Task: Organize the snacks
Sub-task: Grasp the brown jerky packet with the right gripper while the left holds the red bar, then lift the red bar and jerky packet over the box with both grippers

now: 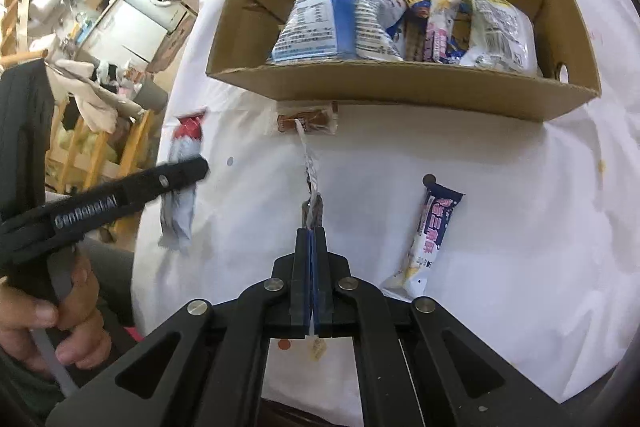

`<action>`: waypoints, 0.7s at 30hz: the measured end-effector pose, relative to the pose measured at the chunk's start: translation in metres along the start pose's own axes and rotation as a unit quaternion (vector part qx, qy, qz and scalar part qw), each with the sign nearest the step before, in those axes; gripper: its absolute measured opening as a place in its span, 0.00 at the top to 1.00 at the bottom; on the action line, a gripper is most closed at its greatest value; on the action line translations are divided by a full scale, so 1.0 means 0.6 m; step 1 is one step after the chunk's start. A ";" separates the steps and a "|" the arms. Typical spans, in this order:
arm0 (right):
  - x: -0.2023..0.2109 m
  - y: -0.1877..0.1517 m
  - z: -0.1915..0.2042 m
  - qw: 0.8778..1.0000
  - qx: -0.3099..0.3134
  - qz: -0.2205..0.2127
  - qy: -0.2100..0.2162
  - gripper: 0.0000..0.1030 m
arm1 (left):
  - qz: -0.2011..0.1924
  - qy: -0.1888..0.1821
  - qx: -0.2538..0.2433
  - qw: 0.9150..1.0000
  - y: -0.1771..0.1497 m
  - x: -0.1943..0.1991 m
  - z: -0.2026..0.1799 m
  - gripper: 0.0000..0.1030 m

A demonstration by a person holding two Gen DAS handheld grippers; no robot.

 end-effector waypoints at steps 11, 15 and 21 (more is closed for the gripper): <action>-0.036 -0.012 0.006 0.998 -0.016 0.050 0.024 0.86 | 0.084 0.020 -0.027 0.996 -0.054 -0.083 -0.021 0.72; -0.061 -0.026 0.010 0.997 -0.009 0.079 0.017 0.84 | 0.079 0.030 -0.020 0.996 -0.055 -0.084 -0.015 0.72; -0.053 -0.019 0.011 0.998 -0.006 0.063 0.025 0.88 | 0.042 0.031 -0.024 0.998 -0.040 -0.052 -0.013 0.72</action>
Point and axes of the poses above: each gripper's, at about its wrist camera, not at the fingertips, and x roughly against the way its jaws point, z to its left, y to its top, the point moved 3 cm from there along -x, roughly the way its jaws point, and after that the axes turned 13 degrees about x, right-handed, at the moved point
